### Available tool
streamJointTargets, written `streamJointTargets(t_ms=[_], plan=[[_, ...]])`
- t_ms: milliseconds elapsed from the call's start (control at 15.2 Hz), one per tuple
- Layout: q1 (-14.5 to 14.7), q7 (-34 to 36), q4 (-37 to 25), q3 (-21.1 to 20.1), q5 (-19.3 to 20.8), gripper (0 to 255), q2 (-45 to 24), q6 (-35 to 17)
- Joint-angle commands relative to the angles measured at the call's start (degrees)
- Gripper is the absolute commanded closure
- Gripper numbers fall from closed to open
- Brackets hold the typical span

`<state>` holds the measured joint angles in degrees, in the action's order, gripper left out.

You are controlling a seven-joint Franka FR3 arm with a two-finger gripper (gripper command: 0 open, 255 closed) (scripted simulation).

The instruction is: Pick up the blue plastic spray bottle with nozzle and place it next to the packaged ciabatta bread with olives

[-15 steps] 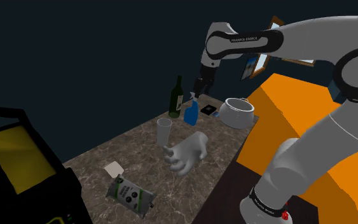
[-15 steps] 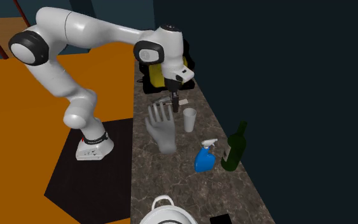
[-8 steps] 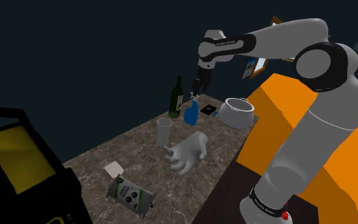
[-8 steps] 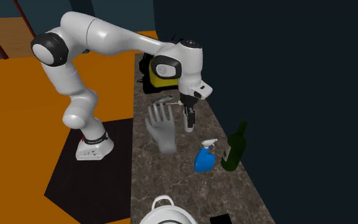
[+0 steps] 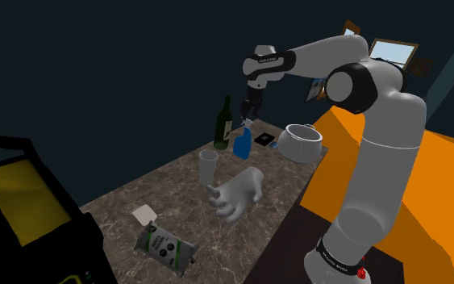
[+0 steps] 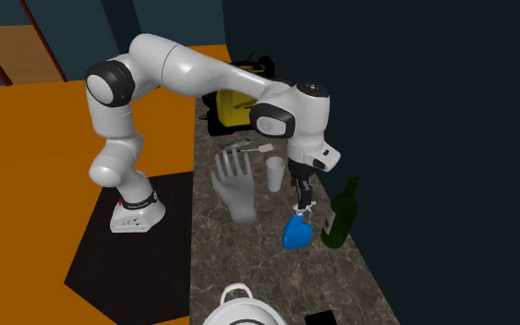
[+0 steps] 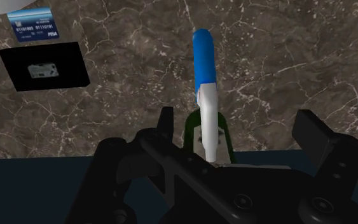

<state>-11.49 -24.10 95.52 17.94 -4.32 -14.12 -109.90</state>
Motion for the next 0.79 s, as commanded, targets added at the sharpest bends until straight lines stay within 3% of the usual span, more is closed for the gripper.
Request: streamJointTargets(t_ms=[0, 462, 726], plan=[[-1.08, -1.3, -2.88, 0.24, -0.97, 0, -3.12, -0.07], [-1.16, -1.7, 1.01, -0.02, -1.56, 0, -4.57, -5.33], [-1.16, -1.7, 1.01, -0.02, -1.56, 0, -4.57, -5.33]])
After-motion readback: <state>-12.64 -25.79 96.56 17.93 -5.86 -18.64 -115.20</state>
